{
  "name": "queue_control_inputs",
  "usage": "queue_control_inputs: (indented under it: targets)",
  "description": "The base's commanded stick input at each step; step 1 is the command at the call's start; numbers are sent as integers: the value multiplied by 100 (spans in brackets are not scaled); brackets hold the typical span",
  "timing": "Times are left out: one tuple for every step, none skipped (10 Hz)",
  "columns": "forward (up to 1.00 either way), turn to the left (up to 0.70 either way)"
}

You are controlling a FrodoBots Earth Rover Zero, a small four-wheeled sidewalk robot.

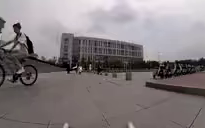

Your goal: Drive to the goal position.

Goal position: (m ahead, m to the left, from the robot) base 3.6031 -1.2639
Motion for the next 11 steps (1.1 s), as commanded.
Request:
queue_control_inputs:
  targets:
    - [85, -29]
    - [85, -28]
    - [85, -23]
    - [85, -1]
    - [85, 0]
    - [85, 0]
    - [85, 0]
    - [26, 0]
    - [0, 0]
    - [0, 0]
    - [0, 0]
